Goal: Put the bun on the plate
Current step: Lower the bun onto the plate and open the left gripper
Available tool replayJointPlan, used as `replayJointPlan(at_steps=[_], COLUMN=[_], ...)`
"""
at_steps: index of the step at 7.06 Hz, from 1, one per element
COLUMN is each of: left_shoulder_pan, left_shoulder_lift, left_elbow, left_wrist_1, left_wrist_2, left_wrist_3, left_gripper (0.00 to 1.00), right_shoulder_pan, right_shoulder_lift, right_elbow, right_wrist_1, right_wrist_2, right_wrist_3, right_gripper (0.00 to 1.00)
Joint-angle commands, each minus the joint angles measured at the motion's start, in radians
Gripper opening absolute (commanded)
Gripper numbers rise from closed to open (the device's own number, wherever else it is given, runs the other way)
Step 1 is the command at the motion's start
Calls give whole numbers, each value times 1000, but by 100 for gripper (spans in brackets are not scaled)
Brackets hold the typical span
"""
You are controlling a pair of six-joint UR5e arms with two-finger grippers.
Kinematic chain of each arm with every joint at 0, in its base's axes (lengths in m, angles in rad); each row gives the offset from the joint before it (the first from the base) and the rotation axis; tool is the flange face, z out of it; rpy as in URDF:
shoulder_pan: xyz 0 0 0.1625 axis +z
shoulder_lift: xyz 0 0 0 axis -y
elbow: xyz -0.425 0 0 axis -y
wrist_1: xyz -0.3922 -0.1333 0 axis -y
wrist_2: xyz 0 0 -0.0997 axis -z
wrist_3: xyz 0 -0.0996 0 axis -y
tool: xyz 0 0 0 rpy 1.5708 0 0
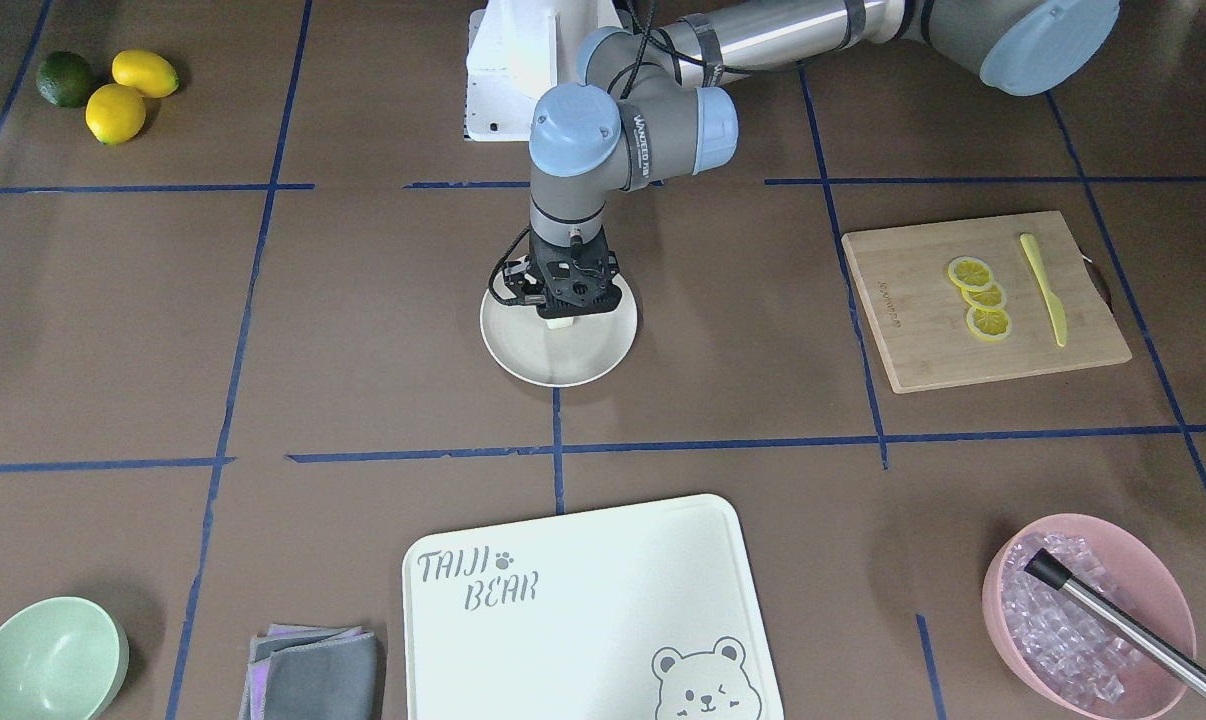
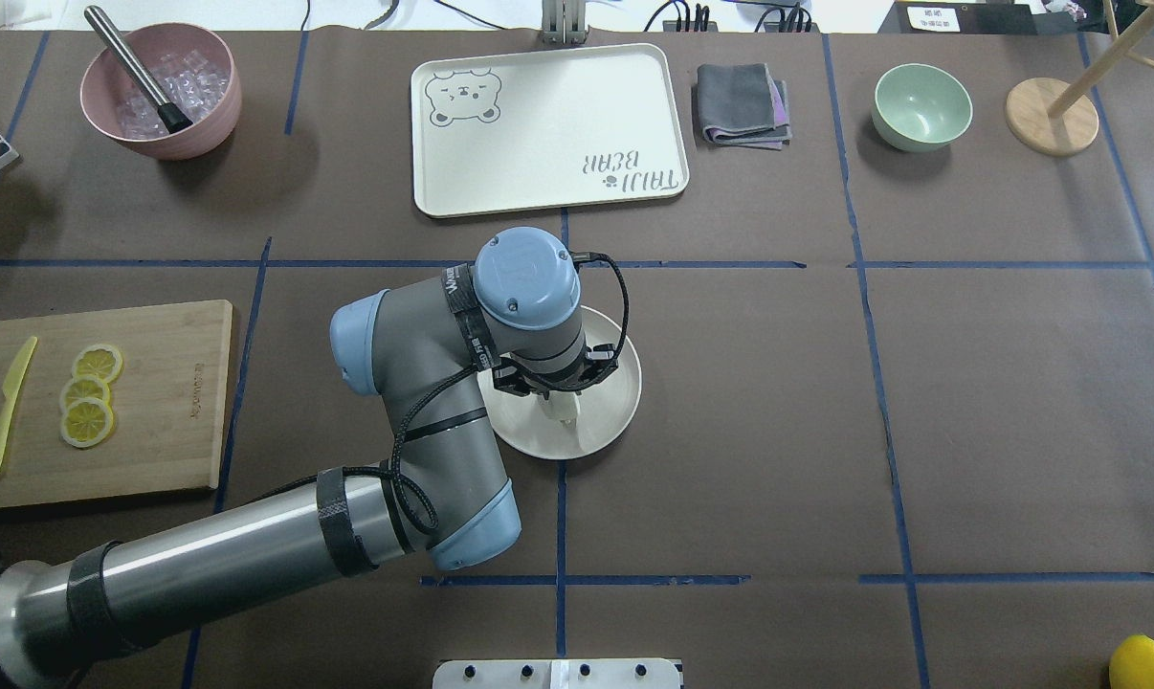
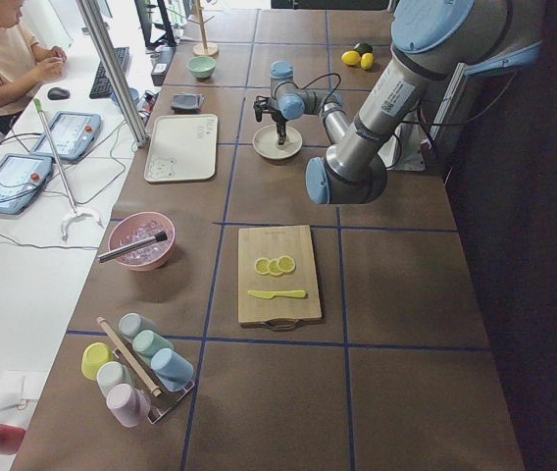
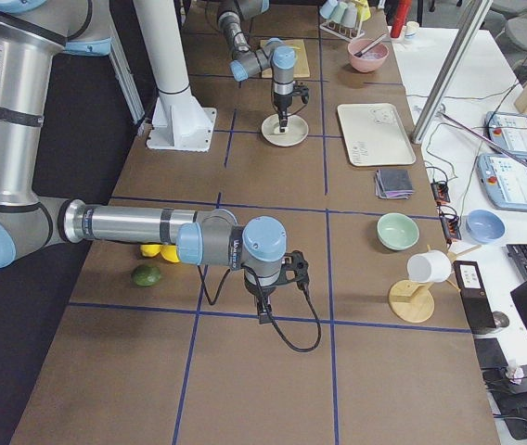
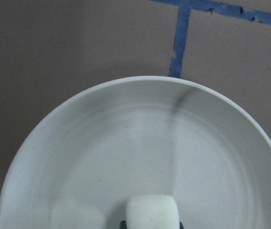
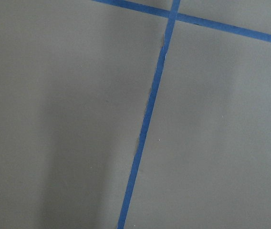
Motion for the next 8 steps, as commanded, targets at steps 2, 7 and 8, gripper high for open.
replayJointPlan(at_steps=[2,7,8], left_shoulder_pan=[6,-68,-126], left_shoulder_lift=[-2,413,562], left_elbow=[-7,-453,-531], left_wrist_1=[2,10,4], left_wrist_2=[37,31,-31], left_wrist_3=[9,325,397], left_gripper=[100,100,100], right_shoulder_pan=[0,0,0], right_shoulder_lift=[-1,3,5], right_elbow=[-1,-11,-14], right_wrist_1=[0,0,0], right_wrist_2=[0,0,0], right_wrist_3=[0,-2,-2], right_gripper=[100,100,100])
